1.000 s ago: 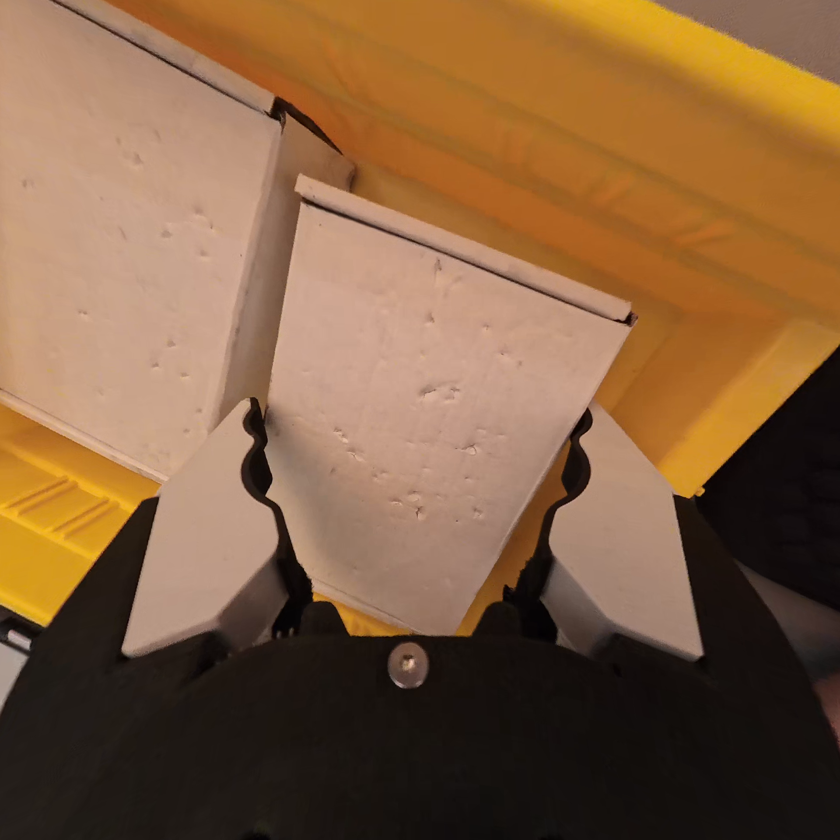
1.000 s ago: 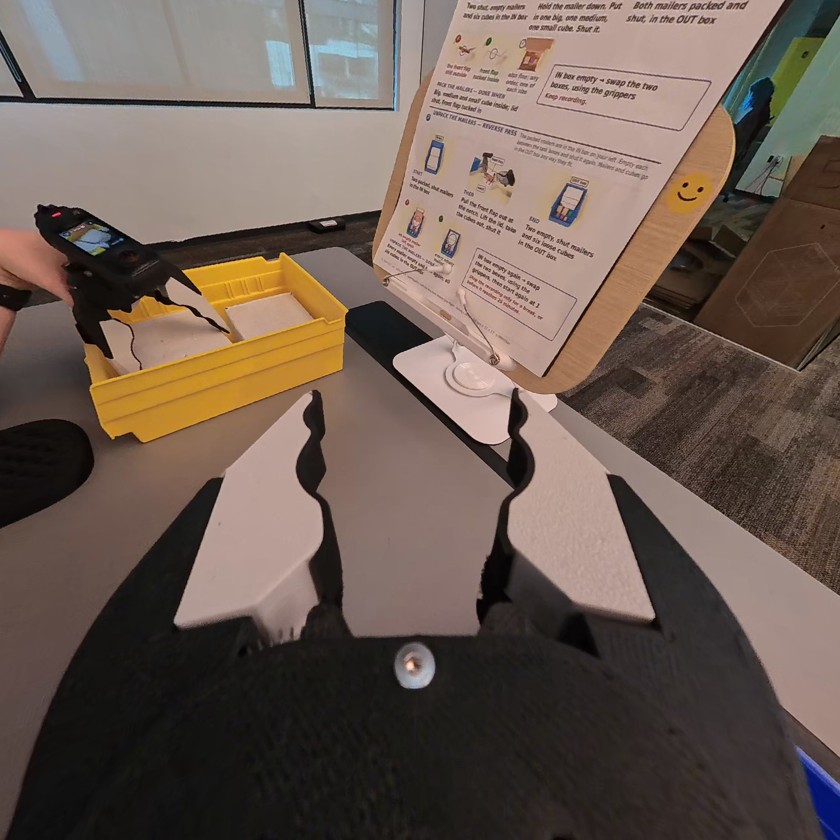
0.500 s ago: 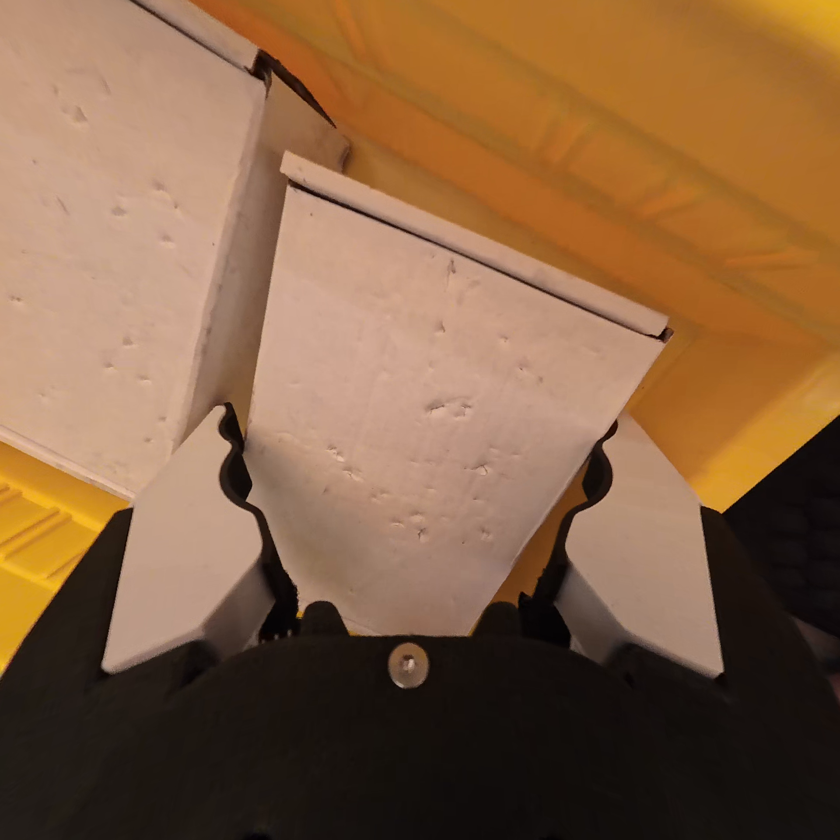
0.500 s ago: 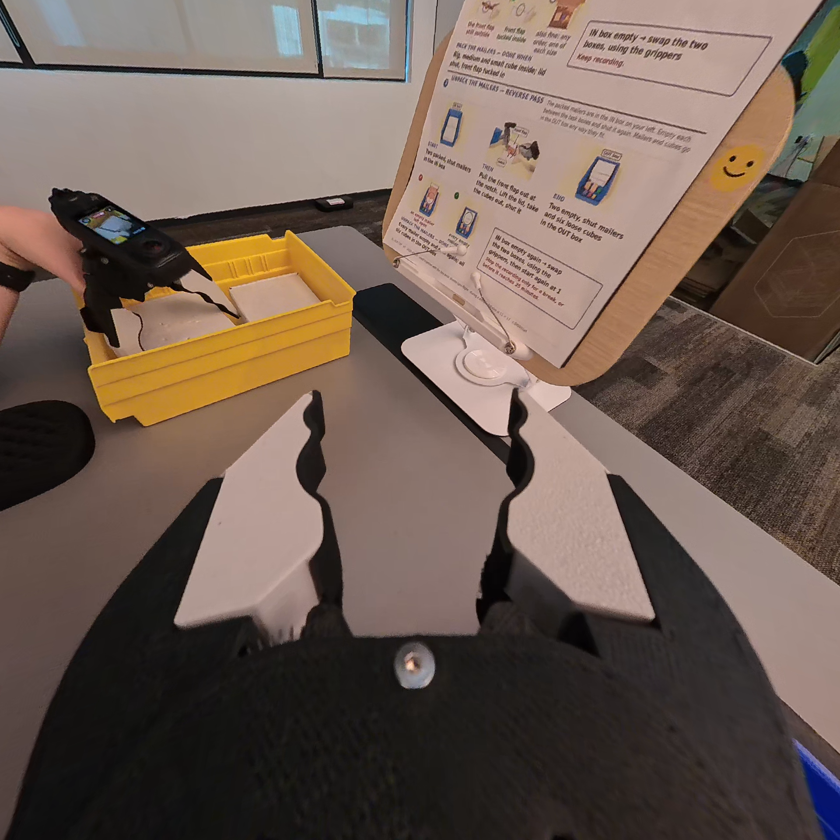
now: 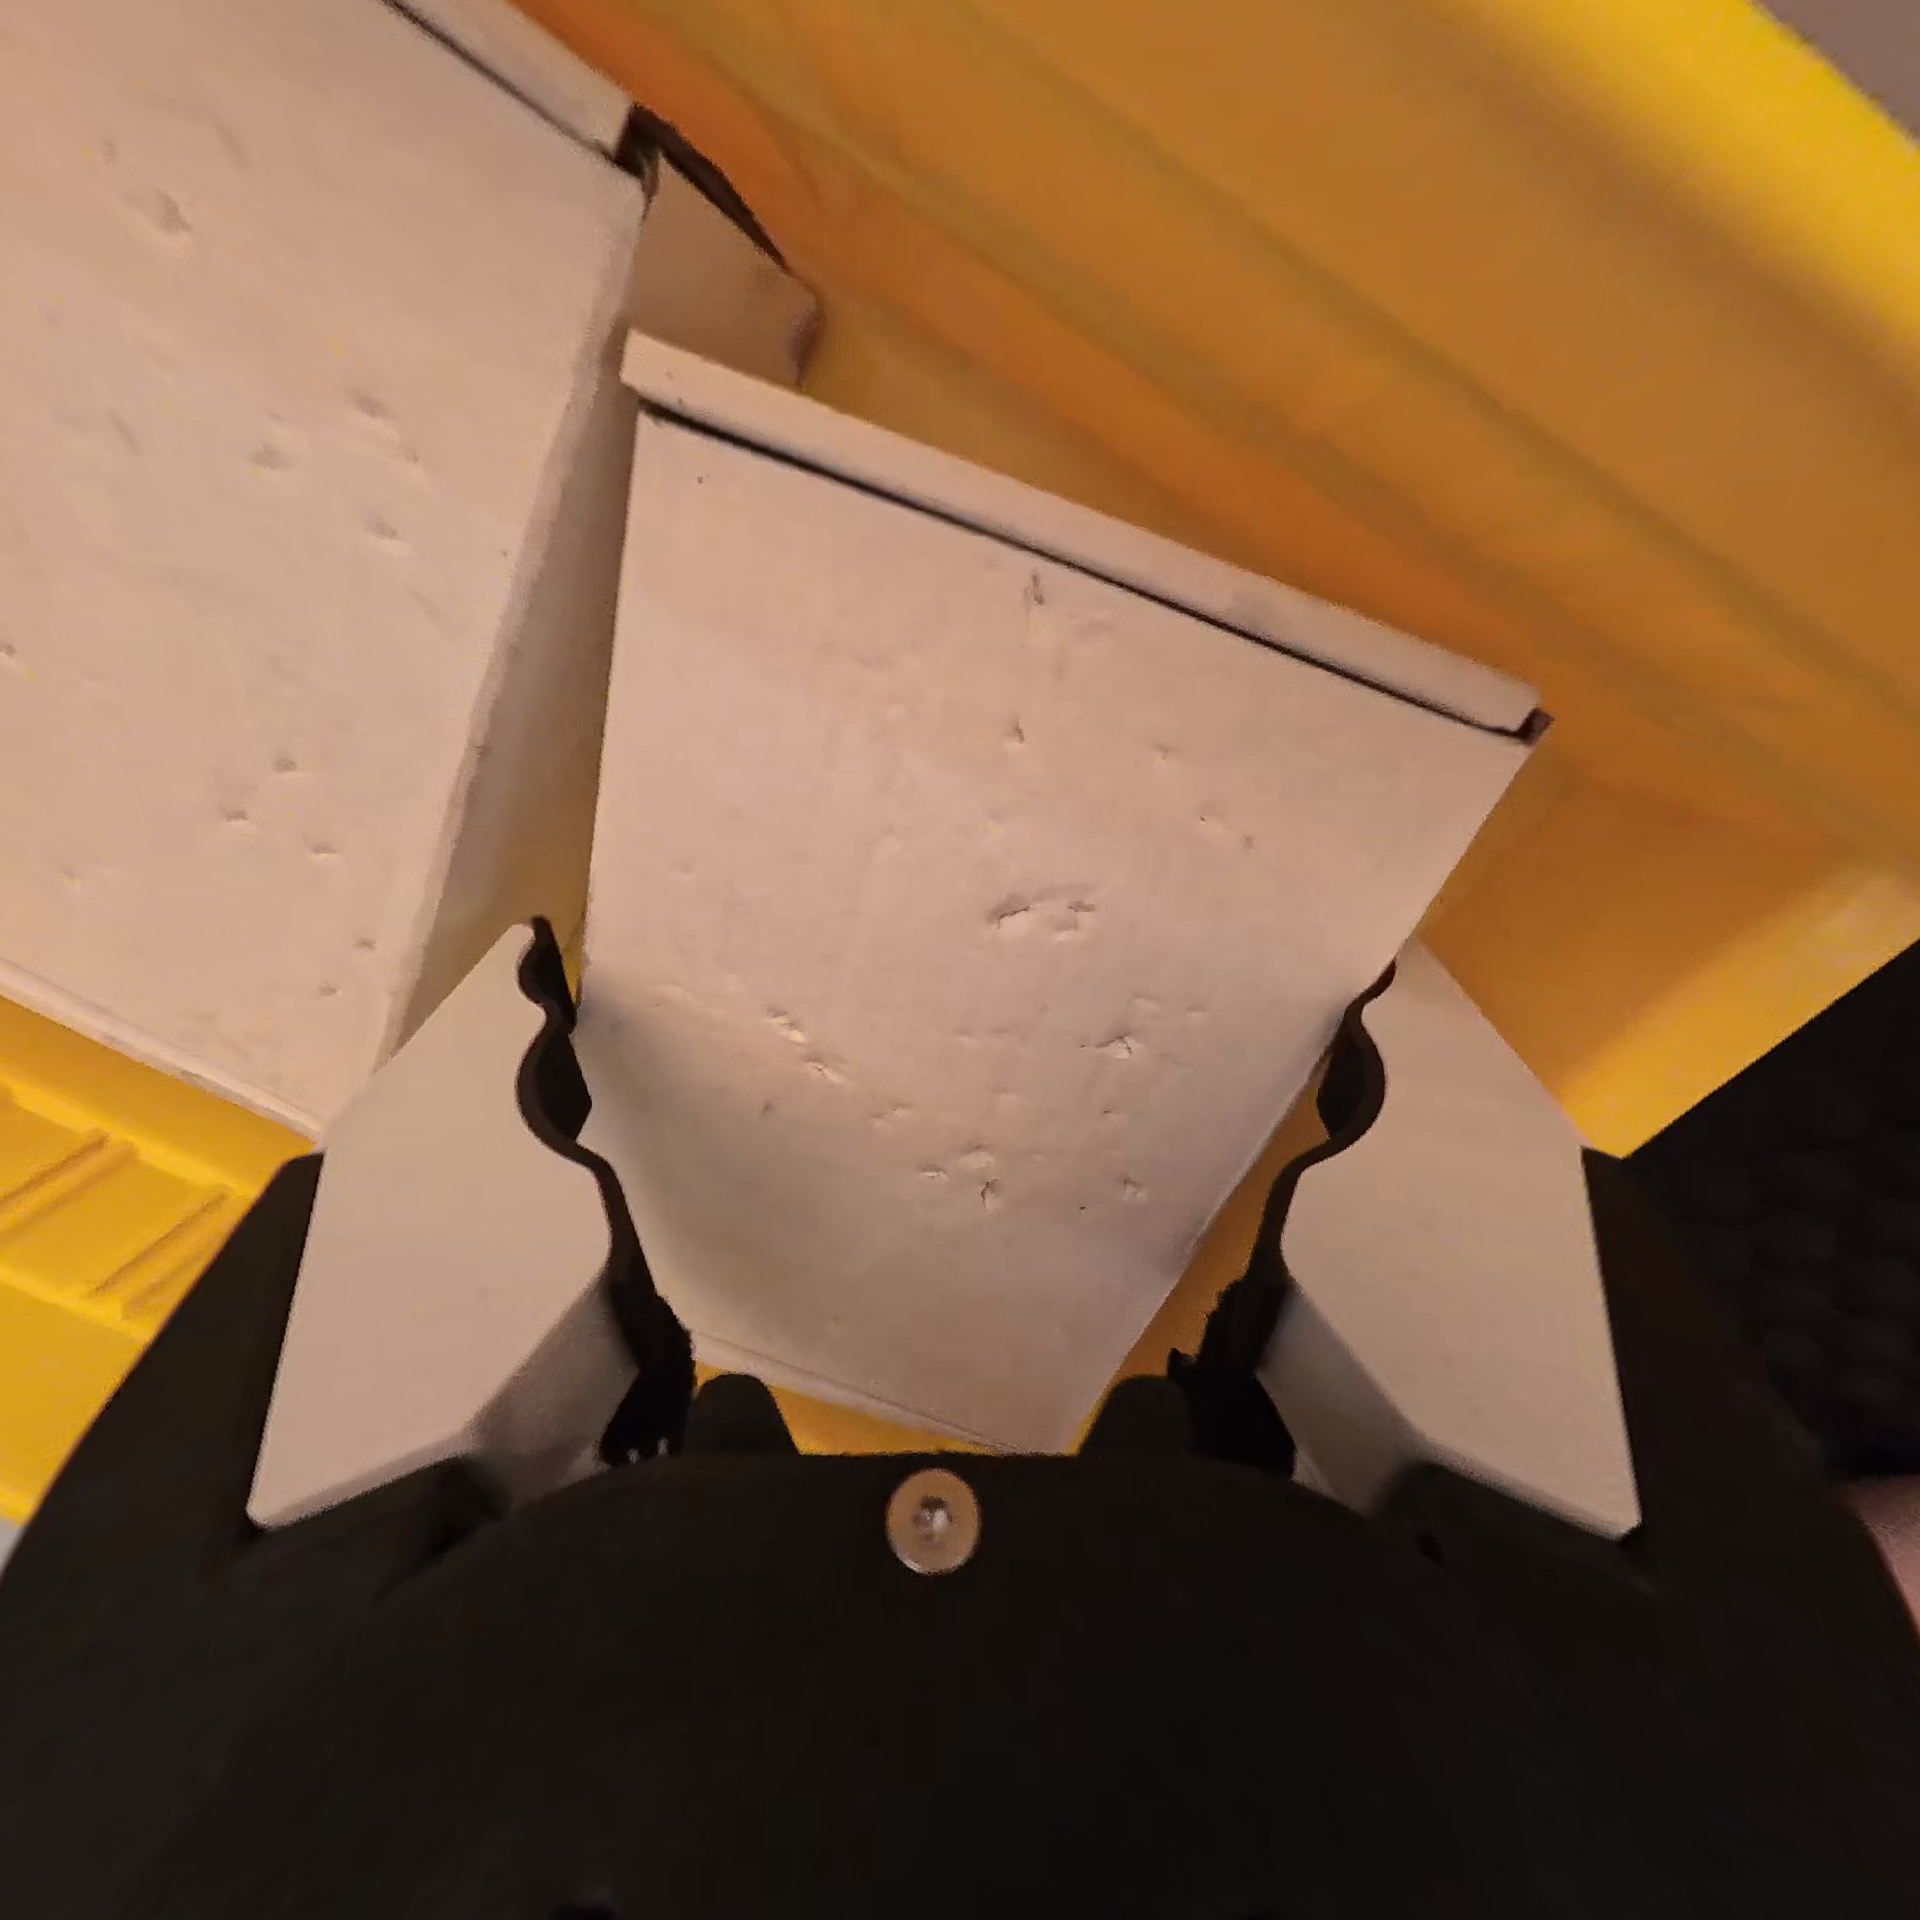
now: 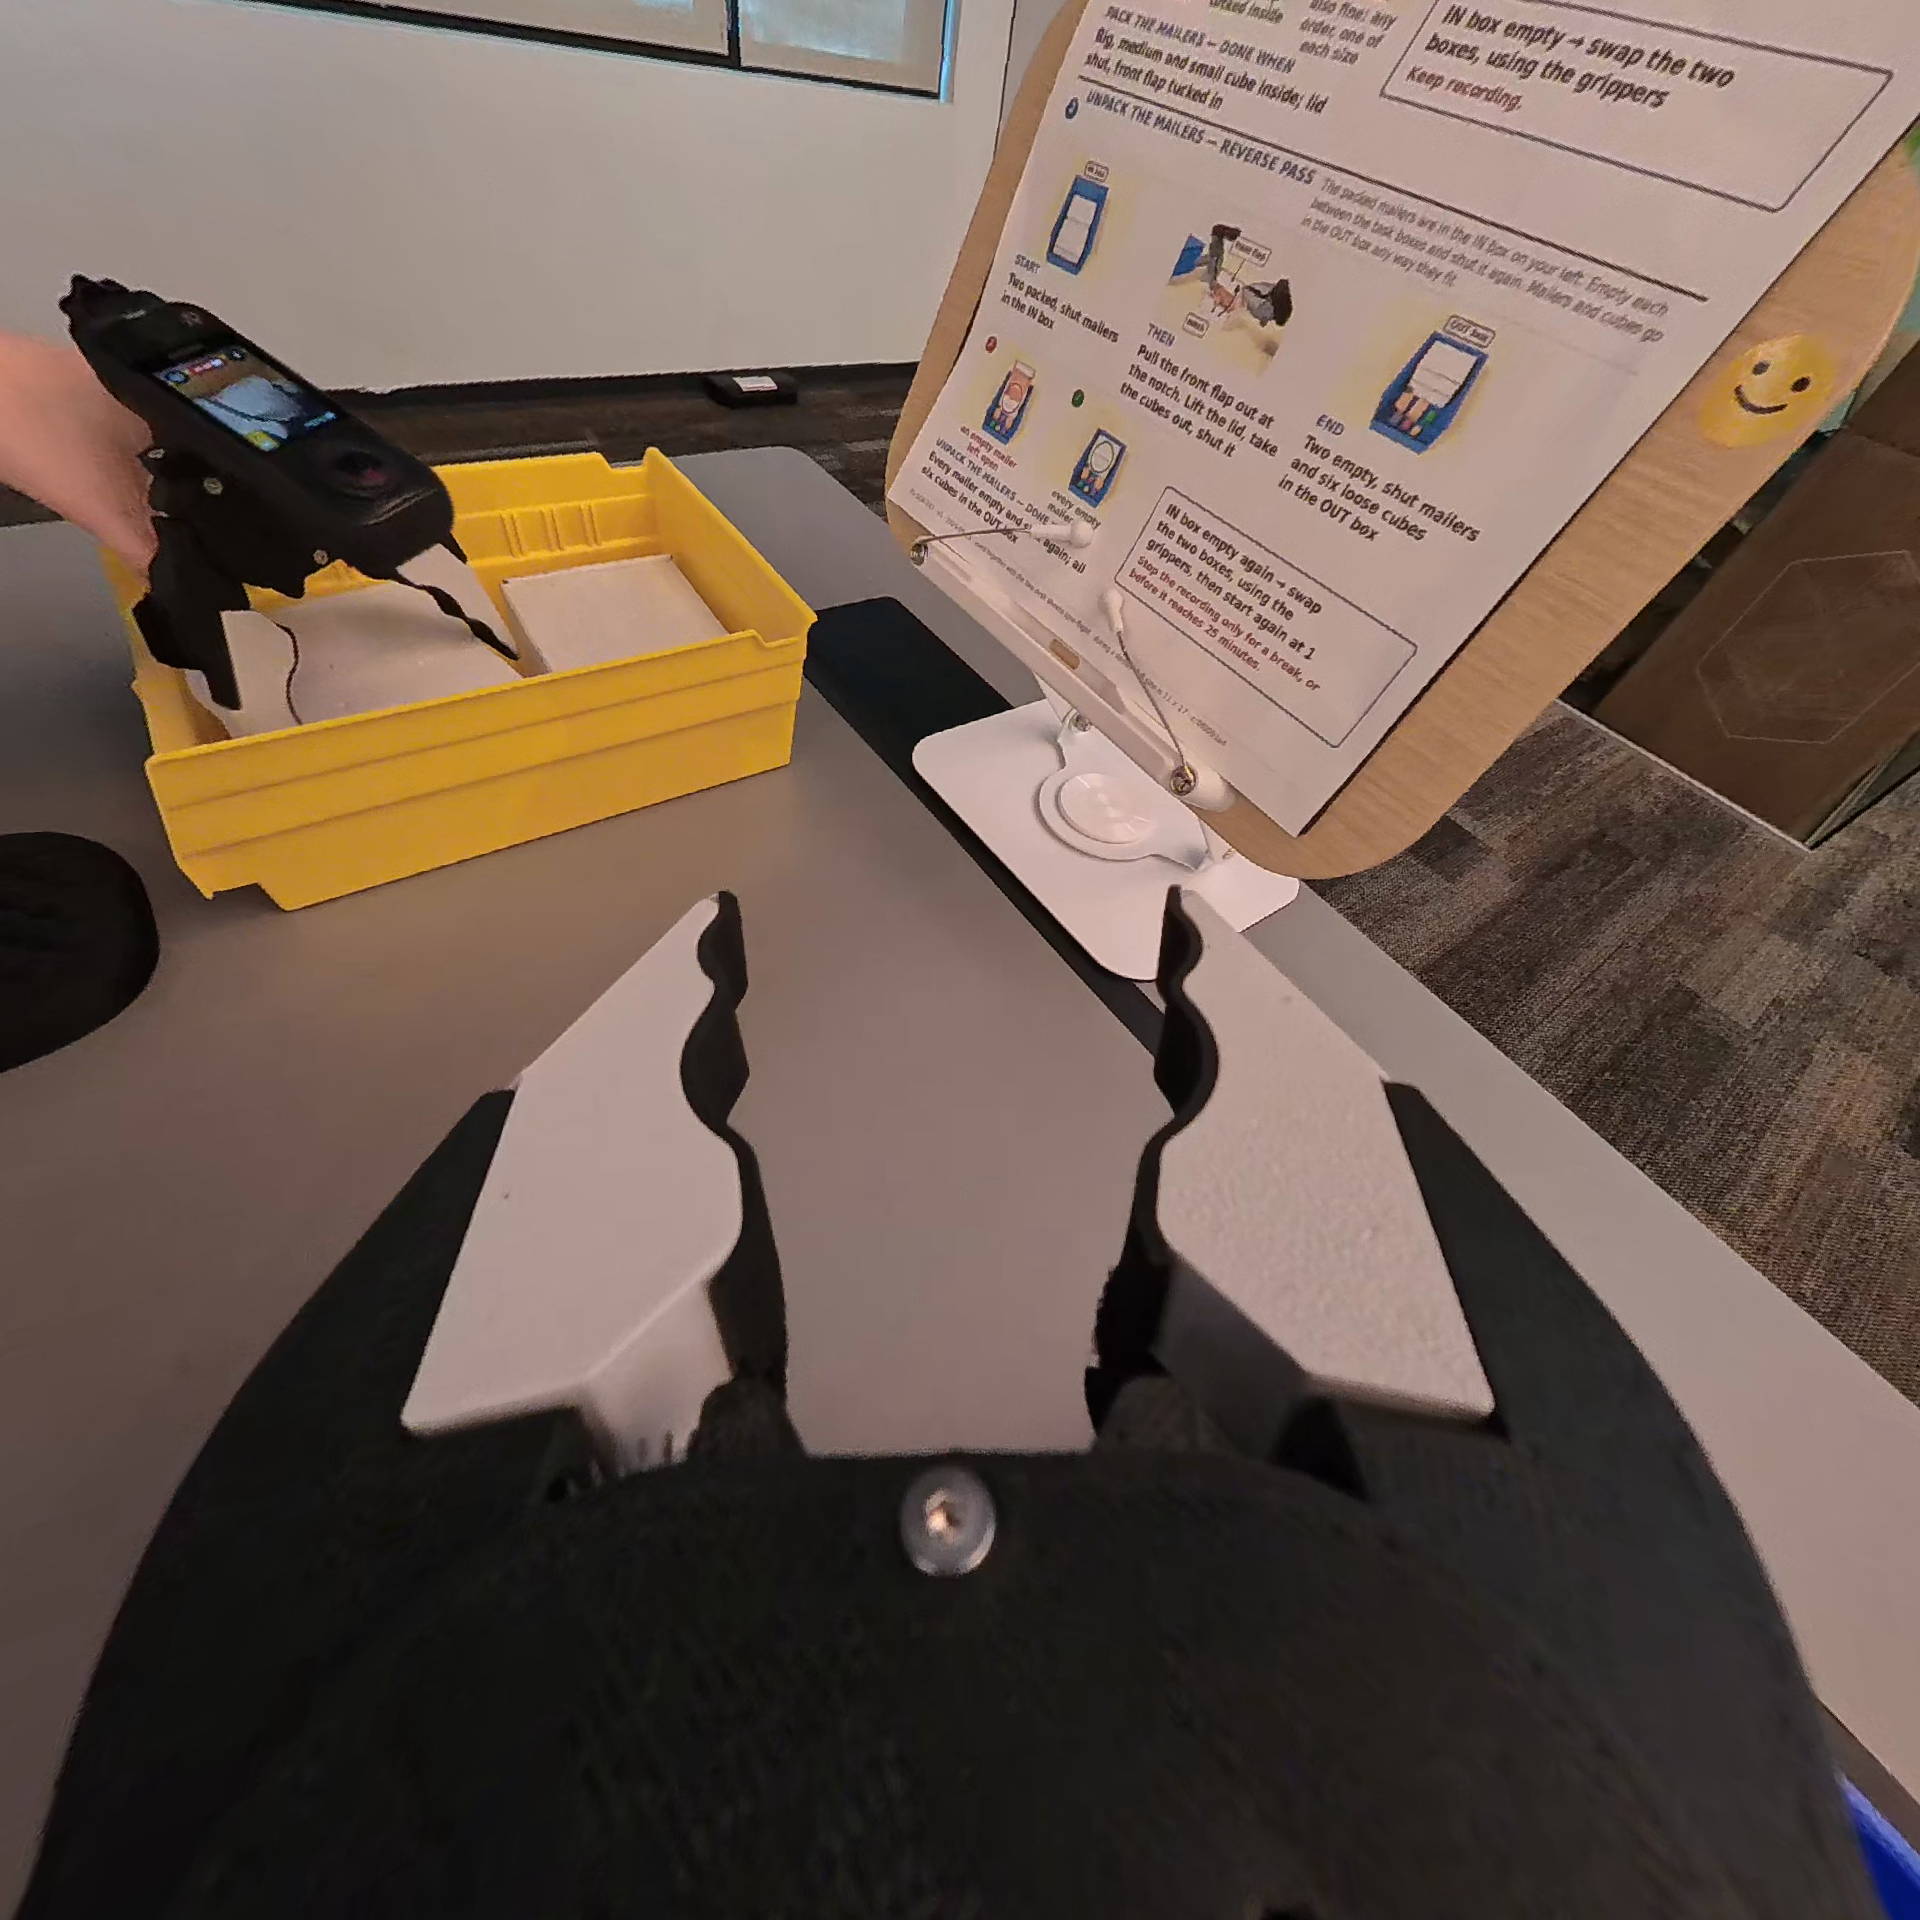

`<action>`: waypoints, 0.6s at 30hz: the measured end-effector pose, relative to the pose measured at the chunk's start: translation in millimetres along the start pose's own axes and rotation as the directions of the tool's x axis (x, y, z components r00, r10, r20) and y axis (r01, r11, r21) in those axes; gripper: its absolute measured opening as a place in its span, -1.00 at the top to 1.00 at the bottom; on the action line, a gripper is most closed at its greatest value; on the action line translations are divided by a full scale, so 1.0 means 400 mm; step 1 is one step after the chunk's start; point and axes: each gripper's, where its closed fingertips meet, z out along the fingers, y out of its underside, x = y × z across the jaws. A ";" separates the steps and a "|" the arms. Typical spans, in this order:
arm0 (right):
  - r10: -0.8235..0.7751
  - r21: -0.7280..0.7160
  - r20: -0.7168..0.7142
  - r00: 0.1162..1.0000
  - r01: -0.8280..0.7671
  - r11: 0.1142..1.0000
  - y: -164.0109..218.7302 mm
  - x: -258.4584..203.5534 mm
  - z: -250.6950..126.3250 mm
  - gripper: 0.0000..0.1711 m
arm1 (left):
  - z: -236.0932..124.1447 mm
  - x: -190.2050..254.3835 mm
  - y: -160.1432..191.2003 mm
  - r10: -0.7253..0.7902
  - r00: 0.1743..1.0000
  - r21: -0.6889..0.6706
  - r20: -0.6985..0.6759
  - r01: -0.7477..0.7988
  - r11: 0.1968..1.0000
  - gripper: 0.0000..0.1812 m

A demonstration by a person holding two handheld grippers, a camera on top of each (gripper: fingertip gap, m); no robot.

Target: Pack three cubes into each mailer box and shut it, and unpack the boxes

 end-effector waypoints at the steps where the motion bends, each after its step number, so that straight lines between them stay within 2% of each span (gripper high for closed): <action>1: -0.001 -0.001 0.001 1.000 0.001 1.000 0.001 0.000 0.001 0.07 | 0.004 0.000 0.002 -0.009 1.000 -0.007 -0.004 0.009 1.000 -0.61; 4: -0.001 -0.009 0.006 1.000 0.001 1.000 0.005 -0.003 0.005 0.07 | 0.021 0.007 0.018 -0.061 0.997 -0.058 -0.045 0.058 0.997 -0.73; 10: -0.015 -0.019 0.006 1.000 0.015 1.000 0.008 -0.007 0.008 0.07 | 0.007 0.004 0.029 -0.076 0.996 -0.099 -0.038 0.072 0.993 -0.62; 18: -0.017 -0.013 0.003 1.000 0.017 1.000 0.003 -0.004 0.004 0.07 | -0.051 -0.008 0.042 -0.089 0.993 -0.145 0.072 0.099 0.984 -0.58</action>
